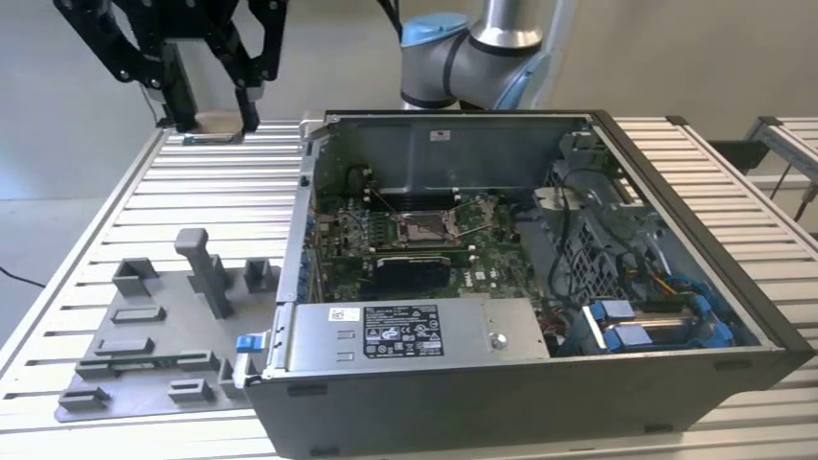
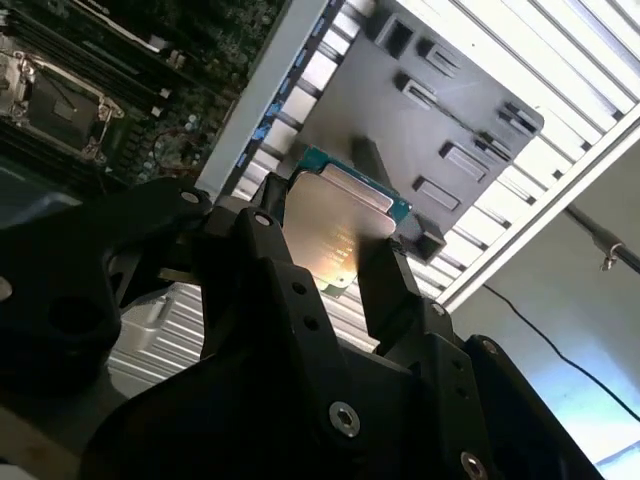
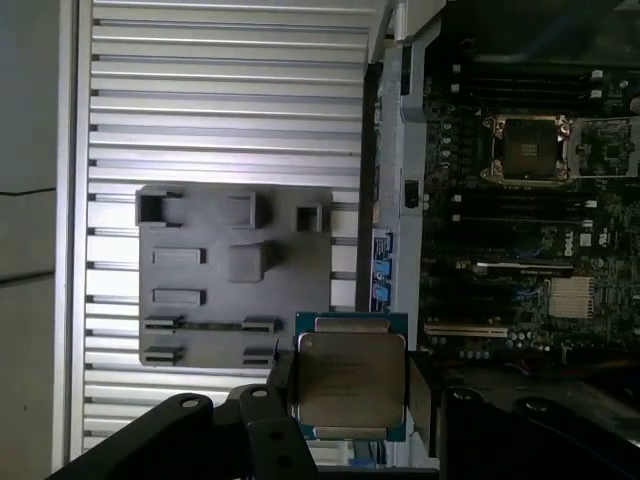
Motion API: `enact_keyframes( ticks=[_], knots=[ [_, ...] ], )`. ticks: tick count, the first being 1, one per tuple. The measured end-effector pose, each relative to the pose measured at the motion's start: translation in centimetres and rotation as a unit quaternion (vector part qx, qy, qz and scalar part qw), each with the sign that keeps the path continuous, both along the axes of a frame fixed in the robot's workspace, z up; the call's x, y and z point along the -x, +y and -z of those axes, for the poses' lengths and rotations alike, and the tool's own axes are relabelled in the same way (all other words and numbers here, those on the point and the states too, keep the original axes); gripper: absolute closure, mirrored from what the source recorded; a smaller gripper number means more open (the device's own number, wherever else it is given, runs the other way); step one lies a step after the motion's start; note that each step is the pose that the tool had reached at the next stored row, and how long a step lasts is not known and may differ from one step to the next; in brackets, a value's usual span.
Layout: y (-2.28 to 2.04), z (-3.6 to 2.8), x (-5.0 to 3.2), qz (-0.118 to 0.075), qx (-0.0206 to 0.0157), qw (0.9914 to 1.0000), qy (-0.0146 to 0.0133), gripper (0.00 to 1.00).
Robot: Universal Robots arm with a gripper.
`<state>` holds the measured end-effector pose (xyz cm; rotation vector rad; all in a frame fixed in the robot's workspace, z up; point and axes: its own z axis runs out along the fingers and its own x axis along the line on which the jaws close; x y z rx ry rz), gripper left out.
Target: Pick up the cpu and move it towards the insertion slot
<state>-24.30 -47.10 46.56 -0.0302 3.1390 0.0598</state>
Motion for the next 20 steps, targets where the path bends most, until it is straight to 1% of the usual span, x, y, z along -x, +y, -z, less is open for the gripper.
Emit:
enact_keyframes(
  ticks=[12, 20],
  knots=[
    [0.00, -0.64, -4.71, 0.000, 0.0000, 1.00000, 0.0000, 1.00],
    [0.00, -0.58, -8.22, 0.000, -0.0001, 1.00000, 0.0000, 1.00]
  ],
)
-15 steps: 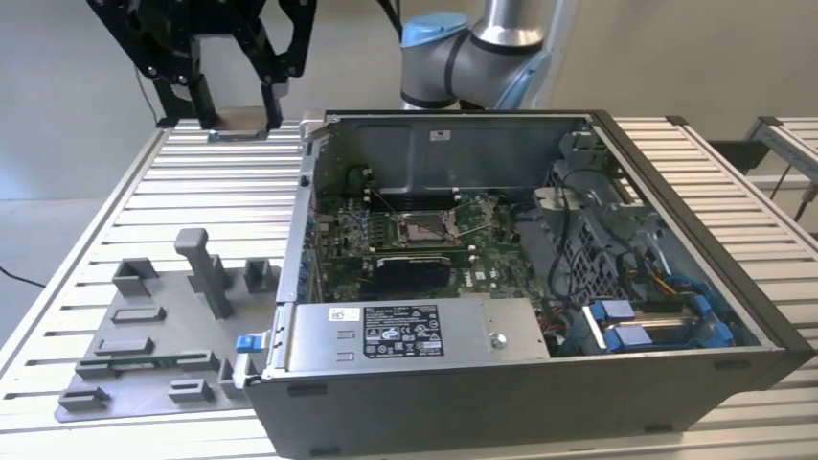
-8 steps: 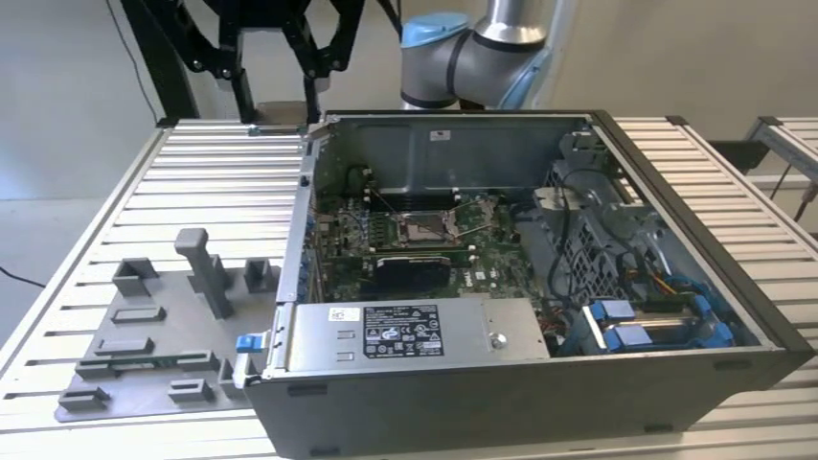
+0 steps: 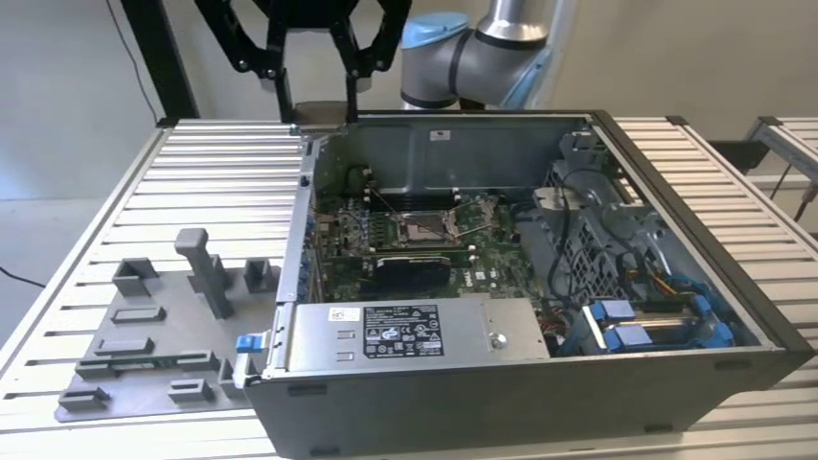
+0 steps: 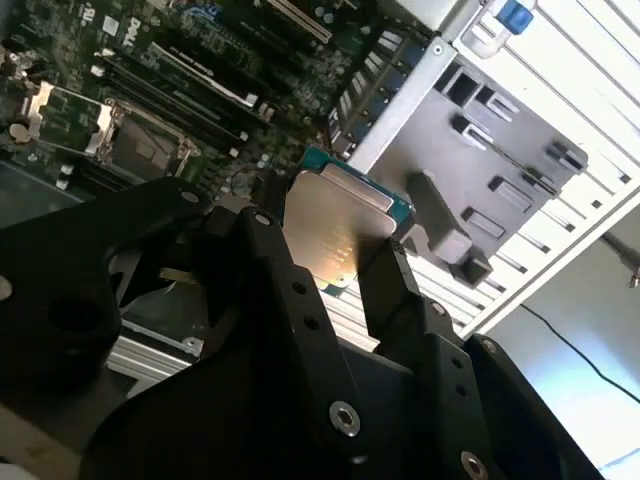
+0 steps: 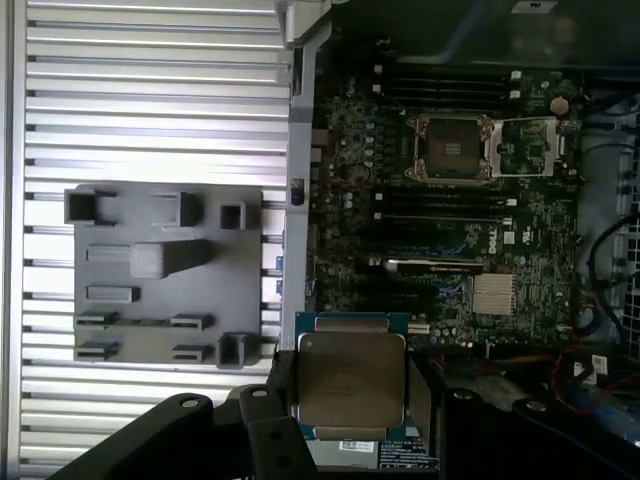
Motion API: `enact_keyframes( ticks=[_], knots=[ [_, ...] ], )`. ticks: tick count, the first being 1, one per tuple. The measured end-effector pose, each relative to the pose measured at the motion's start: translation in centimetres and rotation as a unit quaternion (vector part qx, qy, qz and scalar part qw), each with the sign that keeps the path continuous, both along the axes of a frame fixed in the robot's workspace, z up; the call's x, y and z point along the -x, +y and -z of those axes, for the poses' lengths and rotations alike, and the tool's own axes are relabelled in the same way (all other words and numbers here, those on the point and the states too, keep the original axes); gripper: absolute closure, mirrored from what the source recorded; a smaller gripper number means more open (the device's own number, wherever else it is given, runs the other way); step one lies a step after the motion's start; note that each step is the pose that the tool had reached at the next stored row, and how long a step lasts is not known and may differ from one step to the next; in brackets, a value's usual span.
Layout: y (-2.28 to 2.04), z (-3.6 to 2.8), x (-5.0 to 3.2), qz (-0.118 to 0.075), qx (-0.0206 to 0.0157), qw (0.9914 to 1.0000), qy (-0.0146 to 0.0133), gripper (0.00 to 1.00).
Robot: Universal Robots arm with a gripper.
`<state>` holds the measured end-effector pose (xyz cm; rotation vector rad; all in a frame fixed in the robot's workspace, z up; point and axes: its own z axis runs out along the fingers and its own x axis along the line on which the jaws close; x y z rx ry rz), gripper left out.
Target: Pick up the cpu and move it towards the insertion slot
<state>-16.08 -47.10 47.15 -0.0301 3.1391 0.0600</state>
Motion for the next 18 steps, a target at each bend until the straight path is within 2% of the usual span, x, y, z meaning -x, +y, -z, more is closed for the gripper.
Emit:
enact_keyframes(
  ticks=[15, 18],
  knots=[
    [0.00, 2.67, -6.83, 0.000, 0.0001, 1.00000, 0.0000, 1.00],
    [-0.01, 3.21, -7.16, -0.001, 0.0000, 1.00000, 0.0009, 1.00]
  ],
)
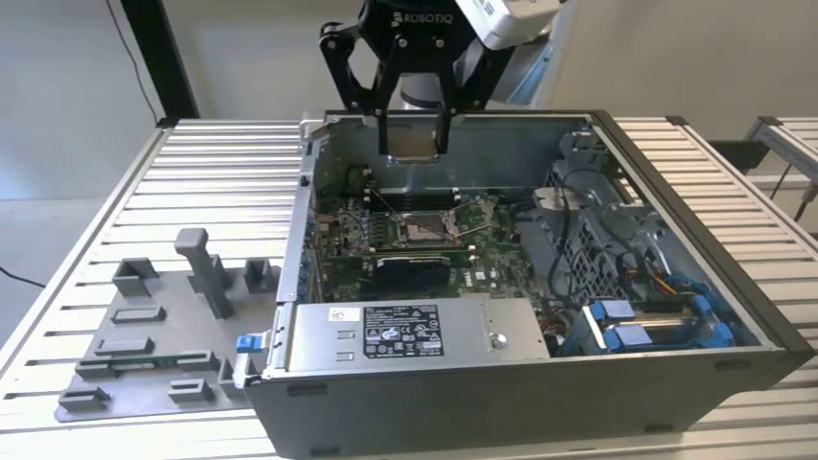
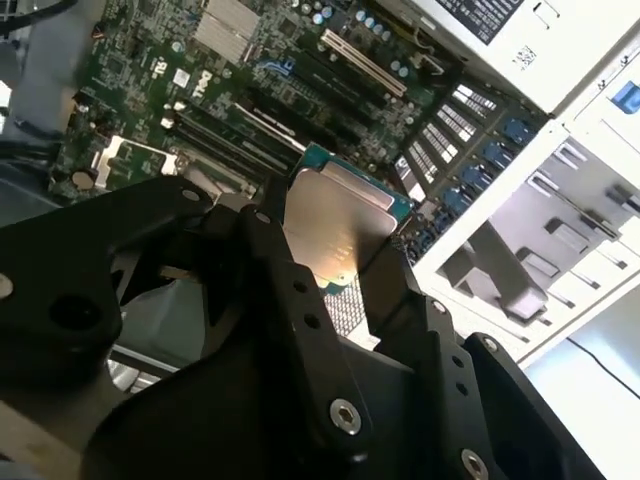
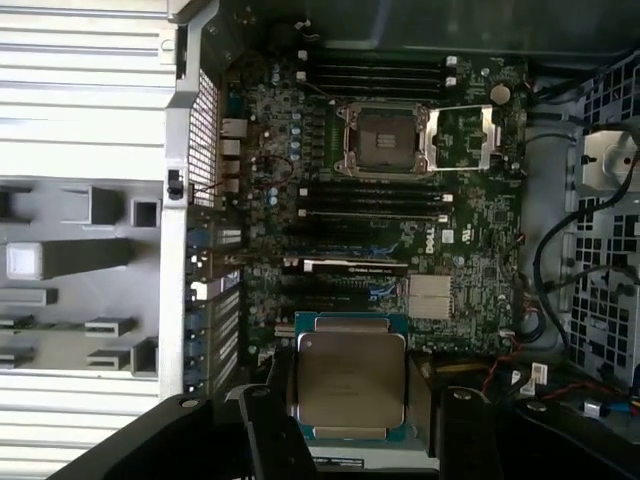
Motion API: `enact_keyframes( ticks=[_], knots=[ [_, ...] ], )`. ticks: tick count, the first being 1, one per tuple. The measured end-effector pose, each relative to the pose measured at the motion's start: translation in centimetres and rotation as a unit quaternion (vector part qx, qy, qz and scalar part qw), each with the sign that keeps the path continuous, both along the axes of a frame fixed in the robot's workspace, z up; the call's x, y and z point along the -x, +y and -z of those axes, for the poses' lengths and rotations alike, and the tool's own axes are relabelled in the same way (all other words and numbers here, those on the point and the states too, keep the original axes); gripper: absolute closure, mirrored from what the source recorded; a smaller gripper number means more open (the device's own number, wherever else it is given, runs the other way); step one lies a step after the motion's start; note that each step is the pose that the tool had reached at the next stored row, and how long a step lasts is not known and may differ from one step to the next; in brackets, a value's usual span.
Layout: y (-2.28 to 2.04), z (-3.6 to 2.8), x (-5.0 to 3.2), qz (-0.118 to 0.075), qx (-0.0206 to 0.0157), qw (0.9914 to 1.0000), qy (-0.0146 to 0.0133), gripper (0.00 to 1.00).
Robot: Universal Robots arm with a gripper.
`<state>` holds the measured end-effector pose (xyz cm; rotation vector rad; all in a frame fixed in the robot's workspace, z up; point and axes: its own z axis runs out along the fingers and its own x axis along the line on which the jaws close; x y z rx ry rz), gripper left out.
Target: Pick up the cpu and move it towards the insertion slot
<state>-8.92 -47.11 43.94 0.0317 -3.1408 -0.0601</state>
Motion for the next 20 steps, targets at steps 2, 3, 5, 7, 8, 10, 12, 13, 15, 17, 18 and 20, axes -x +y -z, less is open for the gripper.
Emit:
enact_keyframes(
  ticks=[2, 3, 5, 7, 8, 10, 12, 13, 15, 17, 18, 20],
  knots=[
    [-0.05, 0.35, 0.00, -0.003, 0.0001, 1.00000, 0.0016, 1.00],
    [-0.06, 0.53, 0.00, -0.004, 0.0001, 0.99999, 0.0020, 1.00],
    [-0.06, 0.89, -0.06, -0.004, 0.0002, 0.99999, 0.0020, 1.00],
    [-0.06, 1.25, -0.14, -0.005, 0.0001, 0.99999, 0.0020, 1.00],
    [-0.06, 1.44, -0.19, -0.005, 0.0001, 0.99999, 0.0020, 1.00],
    [-0.06, 1.80, -0.38, -0.005, 0.0001, 0.99999, 0.0020, 1.00],
    [-0.06, 2.16, -0.72, -0.005, 0.0002, 0.99999, 0.0020, 1.00],
    [-0.06, 2.36, -1.05, -0.005, 0.0000, 0.99999, 0.0020, 1.00],
    [-0.03, 2.71, -1.90, -0.005, 0.0000, 0.99999, 0.0020, 1.00],
    [0.03, 3.07, -2.81, -0.005, 0.0001, 0.99999, 0.0020, 1.00],
    [0.07, 3.26, -3.28, -0.005, 0.0001, 0.99999, 0.0020, 1.00],
    [0.13, 3.64, -4.20, -0.005, 0.0001, 0.99999, 0.0020, 1.00]
  ],
)
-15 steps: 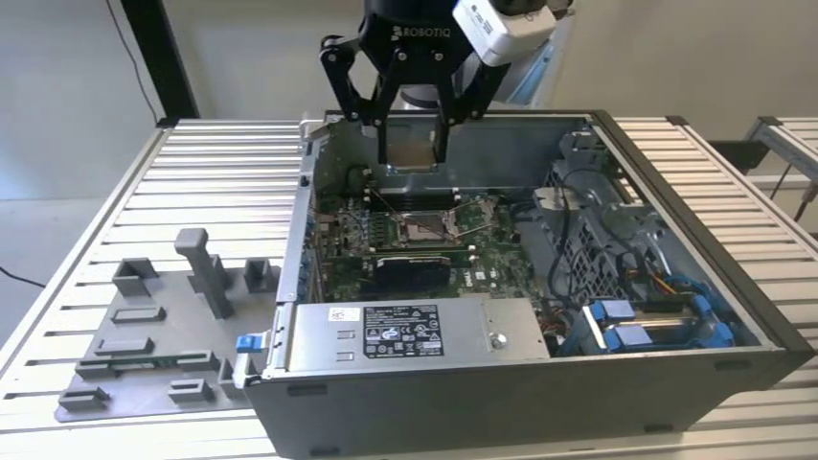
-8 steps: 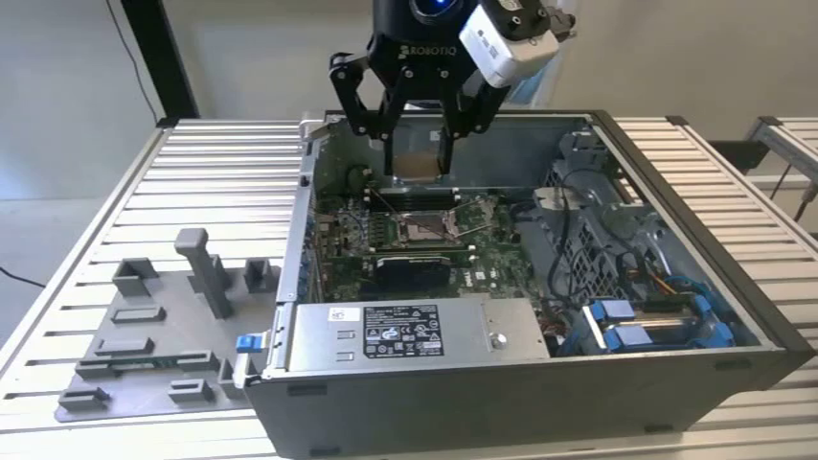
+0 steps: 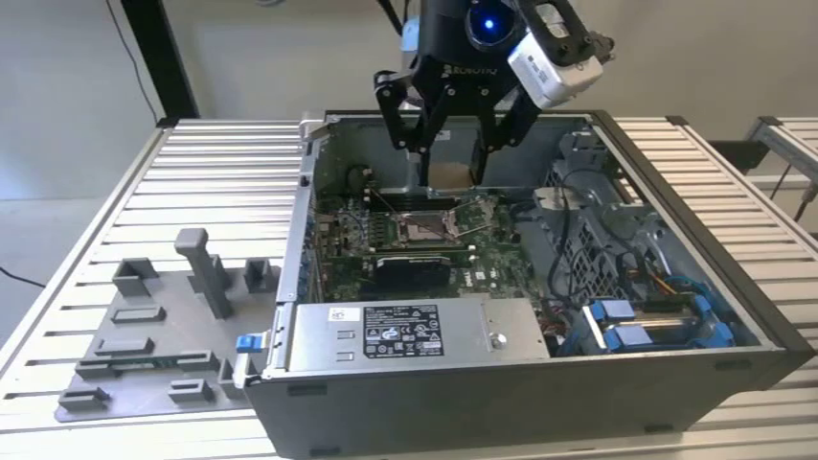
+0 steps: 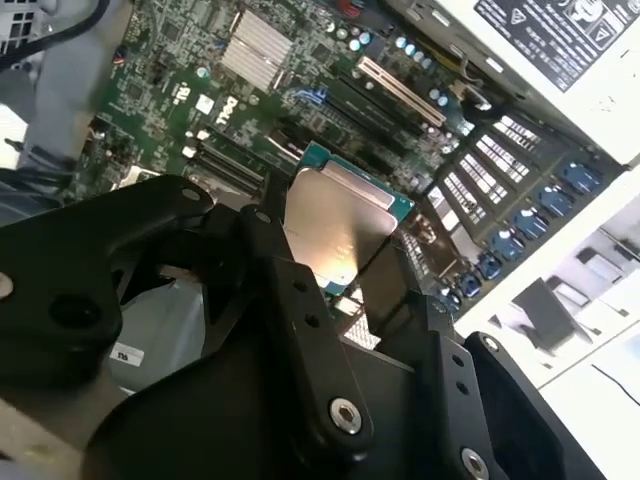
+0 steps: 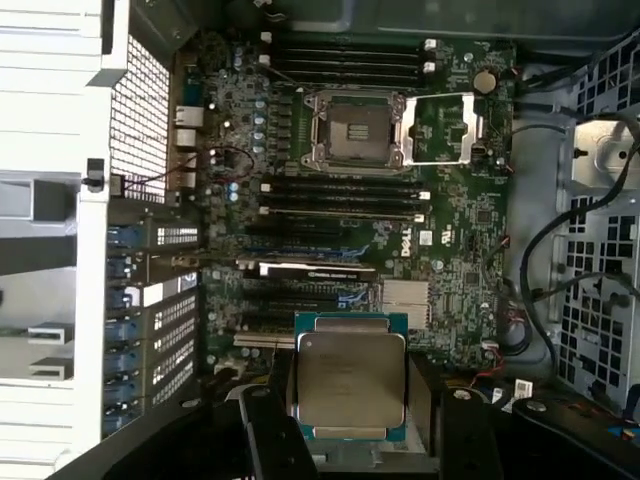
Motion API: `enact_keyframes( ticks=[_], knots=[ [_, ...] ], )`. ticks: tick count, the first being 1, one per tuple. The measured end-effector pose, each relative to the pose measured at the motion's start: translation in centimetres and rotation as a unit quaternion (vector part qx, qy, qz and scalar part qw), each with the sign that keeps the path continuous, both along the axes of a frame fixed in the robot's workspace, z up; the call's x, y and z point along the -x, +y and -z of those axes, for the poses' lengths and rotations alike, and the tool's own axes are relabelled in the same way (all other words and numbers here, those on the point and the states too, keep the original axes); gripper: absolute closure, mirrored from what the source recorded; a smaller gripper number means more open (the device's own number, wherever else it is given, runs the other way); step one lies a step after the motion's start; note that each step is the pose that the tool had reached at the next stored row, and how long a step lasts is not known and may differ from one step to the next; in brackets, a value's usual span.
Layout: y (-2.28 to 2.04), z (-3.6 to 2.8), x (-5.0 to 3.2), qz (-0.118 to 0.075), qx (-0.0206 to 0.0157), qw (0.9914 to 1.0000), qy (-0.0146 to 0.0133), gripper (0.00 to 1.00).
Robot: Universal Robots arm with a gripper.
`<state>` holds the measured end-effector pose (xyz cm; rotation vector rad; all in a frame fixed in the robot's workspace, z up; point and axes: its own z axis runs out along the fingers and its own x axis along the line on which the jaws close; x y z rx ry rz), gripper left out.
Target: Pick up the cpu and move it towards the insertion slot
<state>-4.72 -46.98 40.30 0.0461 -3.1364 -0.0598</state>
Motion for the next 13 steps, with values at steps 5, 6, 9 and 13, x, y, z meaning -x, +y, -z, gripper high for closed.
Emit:
enact_keyframes(
  ticks=[5, 6, 9, 13],
  knots=[
    [0.18, 0.91, -2.08, 0.000, 0.0000, 1.00000, 0.0000, 1.00],
    [0.22, 1.10, -2.45, 0.000, 0.0000, 1.00000, 0.0000, 1.00],
    [0.39, 1.64, -3.43, 0.000, 0.0000, 1.00000, 0.0000, 1.00],
    [0.66, 2.36, -4.25, 0.000, -0.0001, 1.00000, 0.0000, 1.00]
  ],
)
